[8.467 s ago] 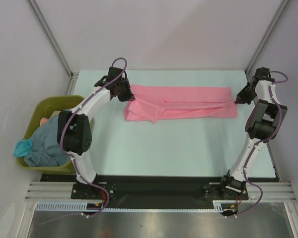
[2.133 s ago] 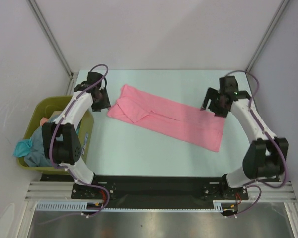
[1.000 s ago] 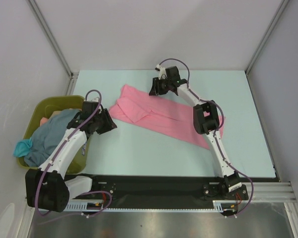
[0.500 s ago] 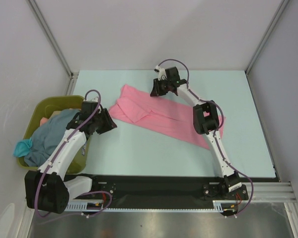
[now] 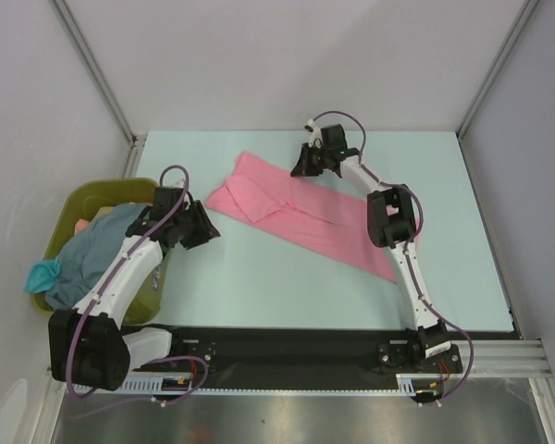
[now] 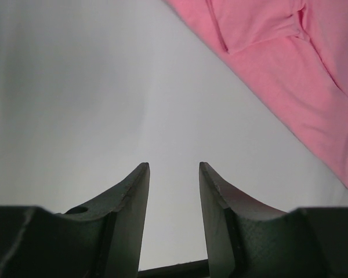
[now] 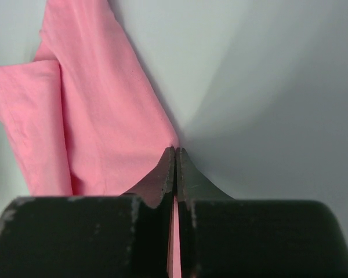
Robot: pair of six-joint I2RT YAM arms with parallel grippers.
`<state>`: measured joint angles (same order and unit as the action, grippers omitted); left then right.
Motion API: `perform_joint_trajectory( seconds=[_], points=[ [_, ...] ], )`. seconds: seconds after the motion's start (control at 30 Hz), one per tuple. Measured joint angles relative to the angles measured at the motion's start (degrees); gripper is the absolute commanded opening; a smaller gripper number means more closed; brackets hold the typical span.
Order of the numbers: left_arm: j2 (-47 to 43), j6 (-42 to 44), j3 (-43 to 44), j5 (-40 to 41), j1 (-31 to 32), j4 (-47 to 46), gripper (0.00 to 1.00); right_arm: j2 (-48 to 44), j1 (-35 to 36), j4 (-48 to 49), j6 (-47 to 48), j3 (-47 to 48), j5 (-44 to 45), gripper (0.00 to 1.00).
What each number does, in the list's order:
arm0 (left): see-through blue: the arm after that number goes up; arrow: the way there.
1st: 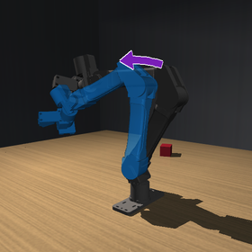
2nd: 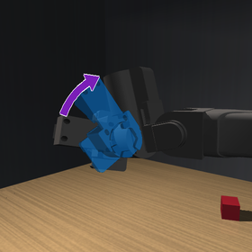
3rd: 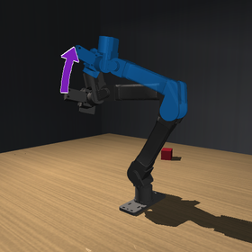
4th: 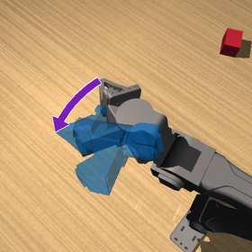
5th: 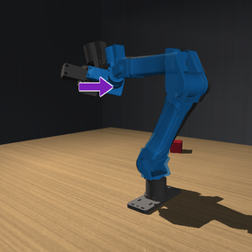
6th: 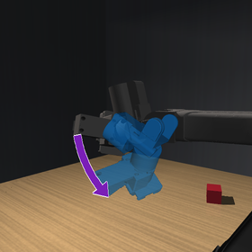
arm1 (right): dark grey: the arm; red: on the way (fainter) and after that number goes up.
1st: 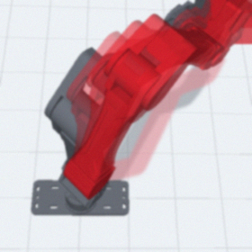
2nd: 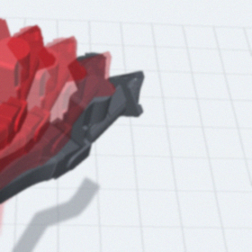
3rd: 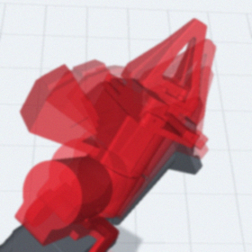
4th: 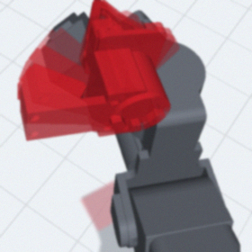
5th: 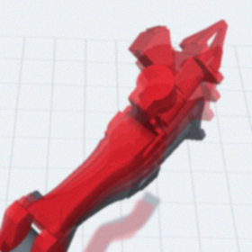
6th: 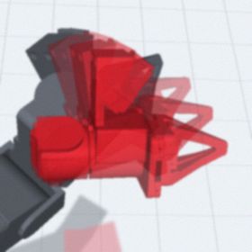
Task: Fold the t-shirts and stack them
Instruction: Fold the tshirt
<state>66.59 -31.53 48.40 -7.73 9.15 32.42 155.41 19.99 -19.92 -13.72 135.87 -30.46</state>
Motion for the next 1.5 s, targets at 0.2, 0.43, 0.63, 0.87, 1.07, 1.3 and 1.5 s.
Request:
perform_joint_trajectory(
  seconds=[0.2,0.43,0.63,0.87,1.07,1.3,1.5],
  points=[
    [5.31,-2.1,1.07,-0.7,0.0,-1.9,0.58,-4.0,-6.82,1.09,-3.43,-6.95,0.96,0.0],
    [20.59,-6.05,7.67,-4.57,1.09,-8.7,0.63,-9.05,-14.91,0.55,-3.87,-14.51,3.58,0.0],
    [39.19,-8.68,24.13,-6.03,4.98,-15.58,0.63,-8.41,-19.32,-3.21,-4.24,-11.78,3.26,0.2],
    [59.87,-11.15,50.03,-5.6,7.54,-21.44,0.63,-6.73,-19.61,-12.81,-3.91,-3.19,7.28,0.79],
    [67.89,-14.23,57.68,-2.95,8.94,-24.52,0.58,-16.39,-22.32,-19.02,-3.15,-14.95,10.64,0.81],
    [75.45,-17.11,65.77,0.15,9.97,-24.98,0.48,-31.1,-27.63,-20.94,-2.91,-36.35,13.07,0.79],
    [77.64,-20.22,66.79,2.1,10.34,-25.07,0.41,-41.51,-26.25,-24.76,-0.92,-44.7,15.63,0.79]
  ],
)
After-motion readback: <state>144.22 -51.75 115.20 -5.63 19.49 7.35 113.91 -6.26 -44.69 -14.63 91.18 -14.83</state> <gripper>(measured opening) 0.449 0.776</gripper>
